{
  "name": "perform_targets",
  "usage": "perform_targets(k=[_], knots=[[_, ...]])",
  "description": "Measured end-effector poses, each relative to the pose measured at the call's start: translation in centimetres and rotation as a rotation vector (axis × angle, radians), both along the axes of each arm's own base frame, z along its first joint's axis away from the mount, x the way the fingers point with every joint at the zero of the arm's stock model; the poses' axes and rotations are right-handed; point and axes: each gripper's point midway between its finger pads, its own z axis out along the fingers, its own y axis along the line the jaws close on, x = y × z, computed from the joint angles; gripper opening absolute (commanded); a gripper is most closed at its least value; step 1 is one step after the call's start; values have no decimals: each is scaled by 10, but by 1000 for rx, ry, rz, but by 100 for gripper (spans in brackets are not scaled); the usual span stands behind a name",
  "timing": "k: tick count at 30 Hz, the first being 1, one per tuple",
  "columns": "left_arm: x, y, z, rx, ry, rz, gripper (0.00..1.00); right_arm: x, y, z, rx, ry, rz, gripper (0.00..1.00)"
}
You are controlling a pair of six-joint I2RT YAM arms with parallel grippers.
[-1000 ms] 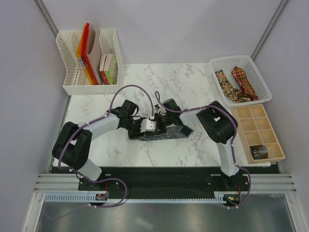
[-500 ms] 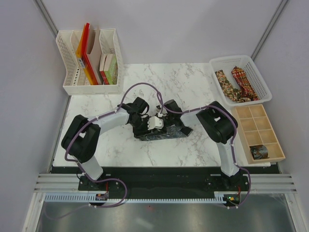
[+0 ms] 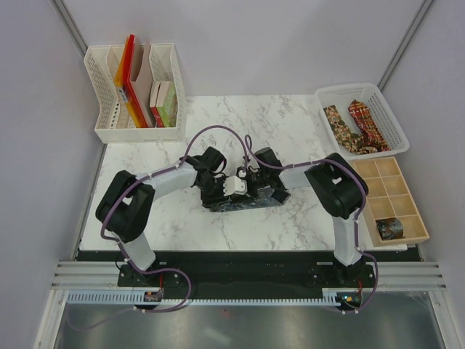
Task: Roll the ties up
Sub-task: Roll the tie at the center of the board.
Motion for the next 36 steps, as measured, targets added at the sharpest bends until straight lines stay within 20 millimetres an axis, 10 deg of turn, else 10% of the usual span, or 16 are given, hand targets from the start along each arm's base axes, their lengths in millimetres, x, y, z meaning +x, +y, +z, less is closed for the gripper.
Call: perform_targets(k=[30,36], knots=[[1,-4,0,-11,25,-3,34,-5,4,30,97,-16,-49,48],[1,-6,0,-17,30,-5,36,-10,8,23,78,-34,-28,16]])
